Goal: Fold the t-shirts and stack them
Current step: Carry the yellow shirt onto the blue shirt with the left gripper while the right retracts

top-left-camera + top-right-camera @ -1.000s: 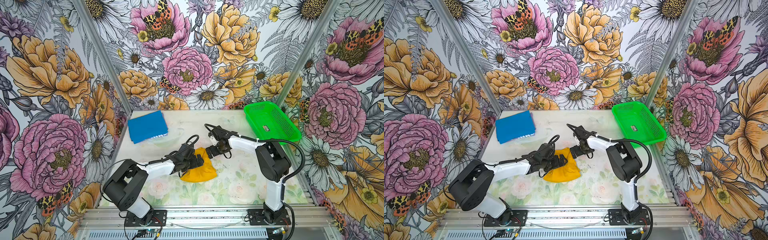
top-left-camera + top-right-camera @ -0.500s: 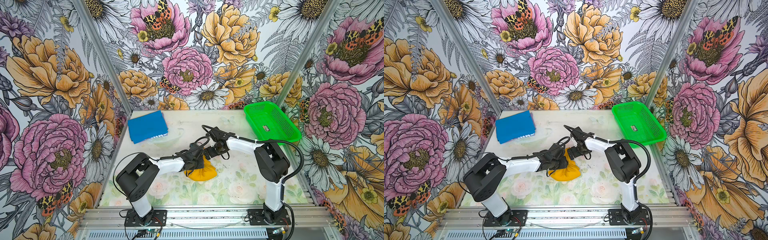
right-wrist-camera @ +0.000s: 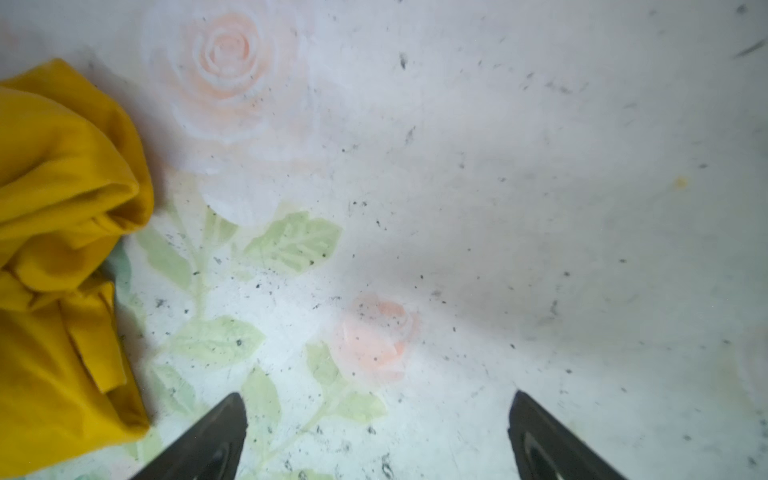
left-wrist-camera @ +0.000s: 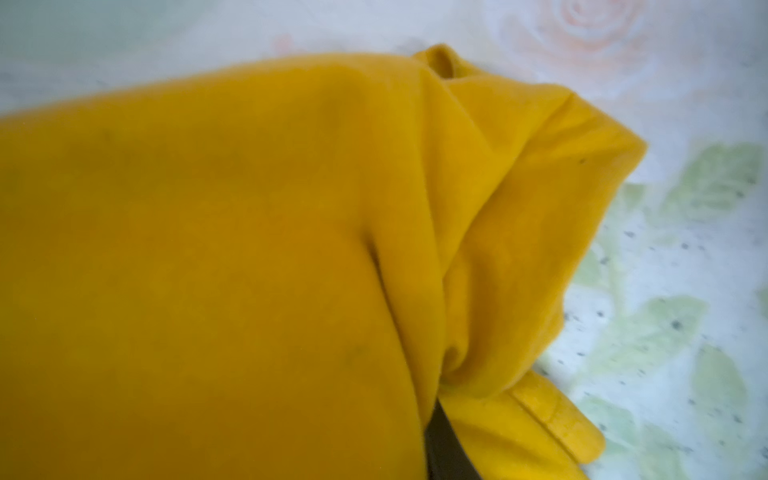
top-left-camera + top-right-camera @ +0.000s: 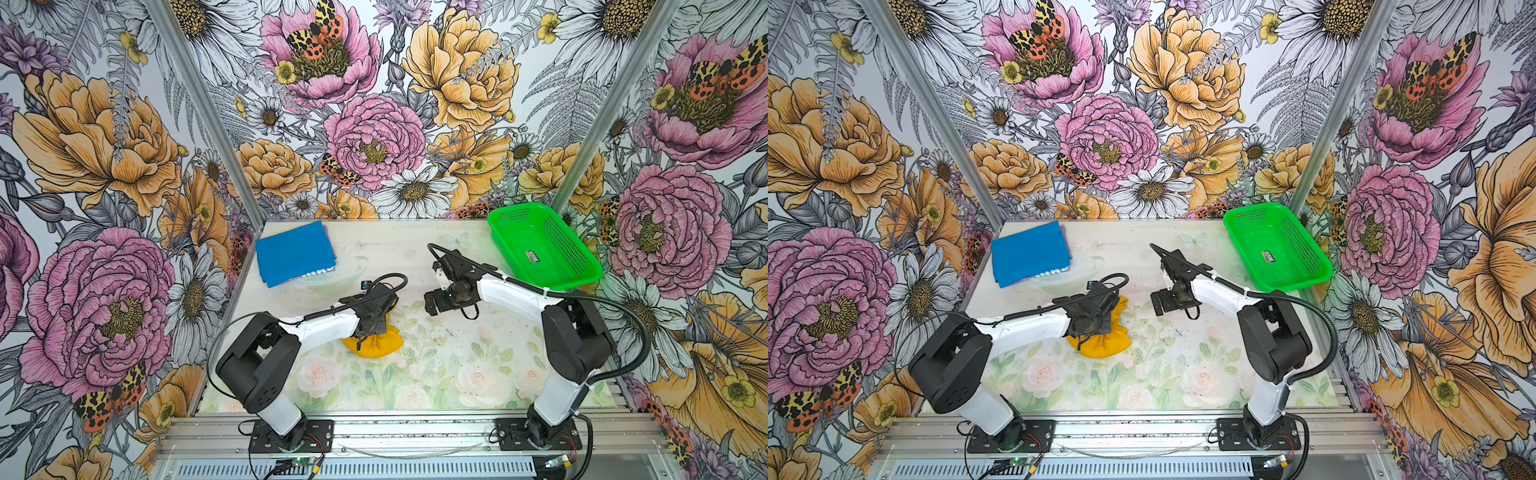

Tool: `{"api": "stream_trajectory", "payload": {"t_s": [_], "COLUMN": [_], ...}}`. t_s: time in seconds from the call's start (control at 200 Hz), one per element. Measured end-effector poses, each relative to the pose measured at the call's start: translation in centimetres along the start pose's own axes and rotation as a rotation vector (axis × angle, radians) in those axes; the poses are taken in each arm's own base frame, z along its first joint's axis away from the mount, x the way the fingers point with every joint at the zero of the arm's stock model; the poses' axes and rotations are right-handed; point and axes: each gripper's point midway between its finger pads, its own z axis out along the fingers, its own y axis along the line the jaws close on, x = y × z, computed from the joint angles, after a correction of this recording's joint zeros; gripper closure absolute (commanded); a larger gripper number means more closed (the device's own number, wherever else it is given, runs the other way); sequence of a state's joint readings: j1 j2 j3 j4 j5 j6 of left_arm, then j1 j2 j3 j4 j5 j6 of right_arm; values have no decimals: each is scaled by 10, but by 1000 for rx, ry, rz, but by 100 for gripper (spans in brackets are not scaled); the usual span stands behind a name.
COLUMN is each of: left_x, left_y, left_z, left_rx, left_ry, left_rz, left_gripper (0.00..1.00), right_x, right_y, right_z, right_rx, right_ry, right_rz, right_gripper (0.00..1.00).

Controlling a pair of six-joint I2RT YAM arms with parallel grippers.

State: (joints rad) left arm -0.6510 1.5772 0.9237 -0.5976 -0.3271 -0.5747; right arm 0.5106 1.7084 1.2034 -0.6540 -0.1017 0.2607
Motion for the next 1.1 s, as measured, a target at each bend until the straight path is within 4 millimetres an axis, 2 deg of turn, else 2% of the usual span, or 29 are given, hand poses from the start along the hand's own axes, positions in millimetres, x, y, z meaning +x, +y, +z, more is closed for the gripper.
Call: {"api": "stream_trajectory", "payload": {"t_s": [0.125,0.23,0.34,0.41,0.535,0.66,0.8,0.946,1.101], "left_x": [-43,-83,-121,-144,-181,-216,-246,-263,-274], "left_y": [37,61,83,95,111,135,162,182,195], "left_z": [-11,-19,-27,-27,-17,-3,12,32,53], "left_rx": [-64,-86,-107,-104,-42,15,74,136,190], "left_ry": [-48,-104,-158,-179,-193,-215,-234,-235,-227], "left_rz": [-1,0,9,7,-19,-66,-120,-159,-179], "left_gripper": [98,98,98,98,99,99,98,97,96], "right_x": [-14,-14,-7,1,14,23,34,42,42], "right_y": [12,22,35,51,81,110,148,181,200], "right_z": [-36,-53,-57,-56,-55,-56,-60,-70,-78], "right_rx": [-34,-64,-93,-124,-186,-252,-343,-426,-473], "right_ry": [-127,-189,-212,-213,-216,-243,-295,-355,-395], "right_rz": [-41,-76,-129,-185,-280,-360,-454,-542,-577], "right_gripper": [1,1,0,1,1,1,1,1,1]}}
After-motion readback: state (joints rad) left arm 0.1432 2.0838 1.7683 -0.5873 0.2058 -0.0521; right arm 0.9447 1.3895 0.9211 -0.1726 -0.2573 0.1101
